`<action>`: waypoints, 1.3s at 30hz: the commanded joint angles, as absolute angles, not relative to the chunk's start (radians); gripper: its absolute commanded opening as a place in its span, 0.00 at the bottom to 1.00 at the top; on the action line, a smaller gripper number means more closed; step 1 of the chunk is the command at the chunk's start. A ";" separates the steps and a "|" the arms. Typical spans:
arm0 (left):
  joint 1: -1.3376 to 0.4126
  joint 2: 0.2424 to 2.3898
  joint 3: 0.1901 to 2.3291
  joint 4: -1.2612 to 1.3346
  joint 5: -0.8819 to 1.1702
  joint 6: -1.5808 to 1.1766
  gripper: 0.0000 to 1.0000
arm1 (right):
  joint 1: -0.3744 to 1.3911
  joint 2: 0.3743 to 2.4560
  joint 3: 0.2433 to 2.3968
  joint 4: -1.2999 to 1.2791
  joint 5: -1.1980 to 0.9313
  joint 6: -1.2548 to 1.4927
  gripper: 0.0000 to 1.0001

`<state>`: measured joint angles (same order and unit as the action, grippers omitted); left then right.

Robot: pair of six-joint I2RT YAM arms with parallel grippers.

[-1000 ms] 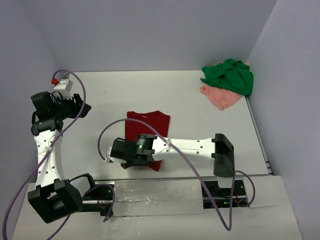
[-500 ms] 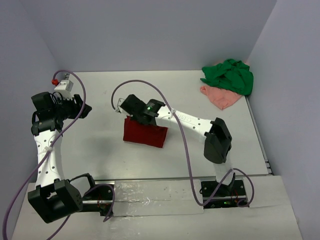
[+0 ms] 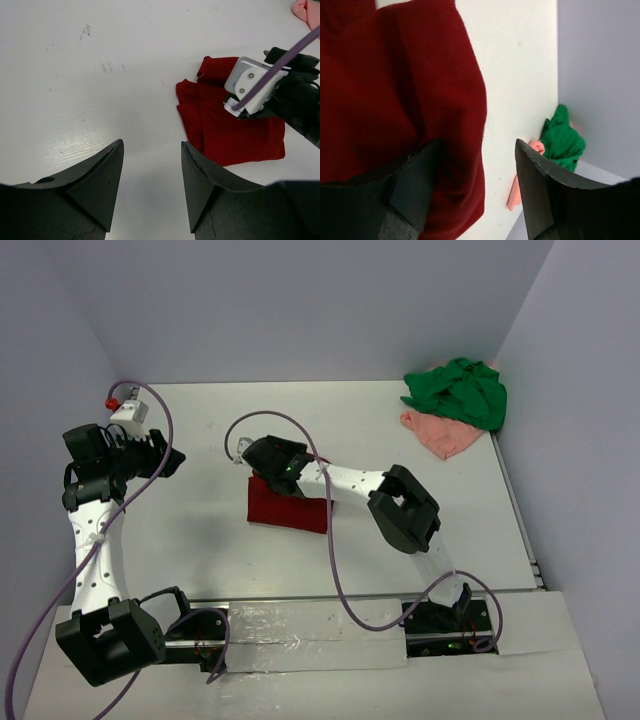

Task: Fold and stack the t-shirts
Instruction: Fold the tshirt

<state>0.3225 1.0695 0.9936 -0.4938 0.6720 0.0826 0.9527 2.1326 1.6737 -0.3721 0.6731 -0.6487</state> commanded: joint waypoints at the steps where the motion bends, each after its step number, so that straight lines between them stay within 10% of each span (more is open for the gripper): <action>1: 0.330 1.049 1.012 -0.502 0.721 0.101 0.59 | 0.942 2.143 1.647 -0.066 0.808 -0.735 0.69; 14: 0.330 1.045 0.999 -0.496 0.730 0.106 0.59 | 0.879 2.175 1.542 0.583 1.083 -1.121 0.70; 22: 0.330 1.038 0.991 -0.495 0.729 0.109 0.59 | 0.862 2.036 1.634 -0.039 0.914 -0.631 0.70; 28: 0.331 1.035 0.988 -0.482 0.726 0.097 0.59 | 0.910 1.861 1.508 0.066 0.957 -0.681 0.68; 32: 0.330 1.017 0.971 -0.459 0.729 0.087 0.59 | 0.951 1.720 1.465 0.006 0.904 -0.583 0.52; 35: 0.330 1.005 0.971 -0.457 0.742 0.087 0.59 | 0.980 1.680 1.472 -0.133 0.819 -0.485 0.00; 39: 0.330 1.000 0.969 -0.457 0.739 0.087 0.59 | 0.982 1.704 1.529 -0.432 0.600 -0.342 0.00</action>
<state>0.3225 1.0233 0.9661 -0.4938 0.7094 0.0895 0.9836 1.6722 1.5002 -0.1665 0.7654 -0.4957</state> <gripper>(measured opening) 0.586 0.008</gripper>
